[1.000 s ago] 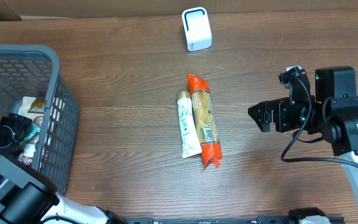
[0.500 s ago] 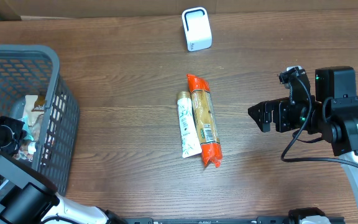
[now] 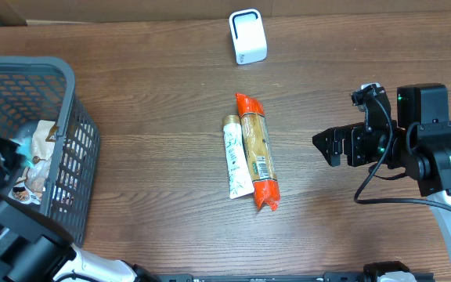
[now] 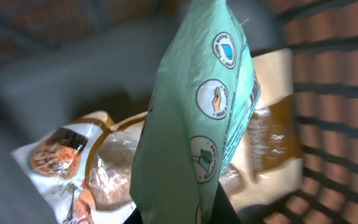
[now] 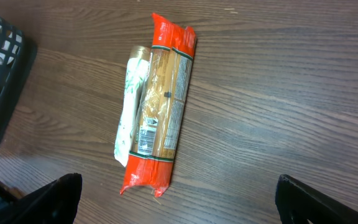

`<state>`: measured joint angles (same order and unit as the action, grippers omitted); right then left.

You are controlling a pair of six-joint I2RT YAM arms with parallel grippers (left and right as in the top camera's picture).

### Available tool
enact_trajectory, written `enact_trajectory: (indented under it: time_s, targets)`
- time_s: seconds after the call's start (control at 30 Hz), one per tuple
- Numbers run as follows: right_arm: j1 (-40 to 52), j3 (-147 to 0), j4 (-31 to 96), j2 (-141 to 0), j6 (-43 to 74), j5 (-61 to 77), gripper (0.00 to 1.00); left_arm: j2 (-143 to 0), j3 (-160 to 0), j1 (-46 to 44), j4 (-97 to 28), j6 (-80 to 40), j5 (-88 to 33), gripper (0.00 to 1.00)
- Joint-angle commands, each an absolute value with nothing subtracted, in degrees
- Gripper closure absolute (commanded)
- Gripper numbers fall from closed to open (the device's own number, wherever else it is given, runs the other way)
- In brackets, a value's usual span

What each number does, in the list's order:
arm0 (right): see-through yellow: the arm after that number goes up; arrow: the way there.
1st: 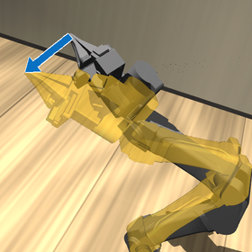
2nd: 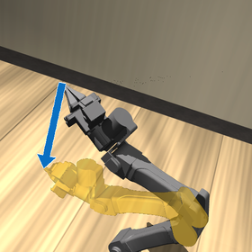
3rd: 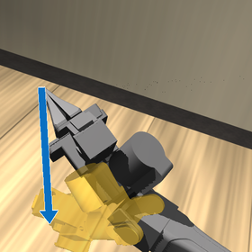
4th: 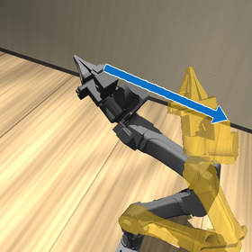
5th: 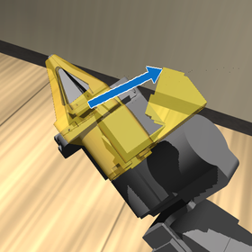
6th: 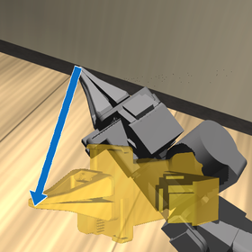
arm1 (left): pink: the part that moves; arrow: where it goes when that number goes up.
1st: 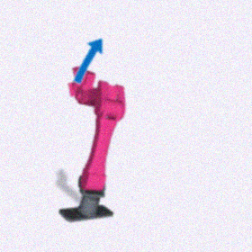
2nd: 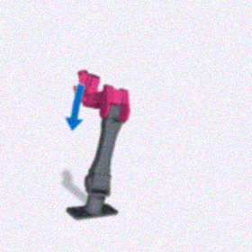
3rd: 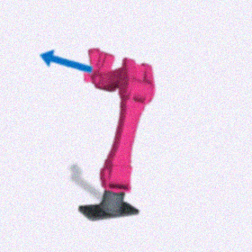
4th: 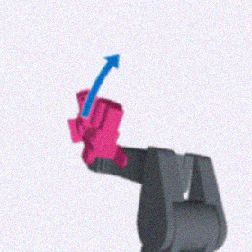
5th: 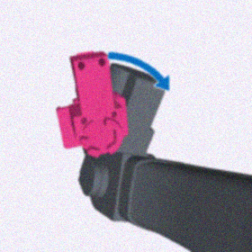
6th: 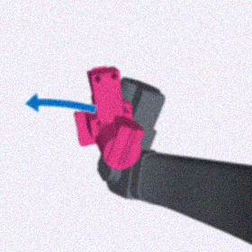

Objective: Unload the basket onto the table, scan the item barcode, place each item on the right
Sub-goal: 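Reach the left gripper into the basket and grasp the mint-green packet, then place the mint-green packet on the table left of the tube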

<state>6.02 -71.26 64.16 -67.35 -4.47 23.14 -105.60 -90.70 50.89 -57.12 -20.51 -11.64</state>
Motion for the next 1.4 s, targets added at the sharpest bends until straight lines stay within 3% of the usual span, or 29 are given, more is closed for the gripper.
enact_trajectory:
  time_s: [0.0,0.4,0.57,0.77,1.07,1.37]
  targets:
    - [6.0,-72.7,64.0,-67.3,-4.4,23.2,0.0,-98.6,-98.1,50.9,-59.1,-16.8,-13.8,0.96]
    - [6.0,-72.7,63.7,-67.3,-4.4,23.2,0.0,-80.4,-102.8,41.7,-64.6,-11.7,-36.1,0.96]
    - [6.0,-72.7,63.7,-67.3,-4.4,23.2,0.0,-78.3,-102.7,29.6,-72.4,-11.7,-35.2,0.96]
    - [6.0,-72.7,63.8,-67.3,-4.4,23.2,0.0,-78.5,-94.2,11.1,-73.4,-17.6,-24.6,0.96]
    - [6.0,-72.7,63.7,-67.3,-4.4,23.2,0.0,-78.5,-66.5,-10.3,-51.6,-39.2,-13.9,0.96]
    - [6.0,-72.7,63.5,-67.3,-4.4,23.2,0.0,-78.5,-44.5,-21.8,-24.6,-61.0,-0.3,0.96]
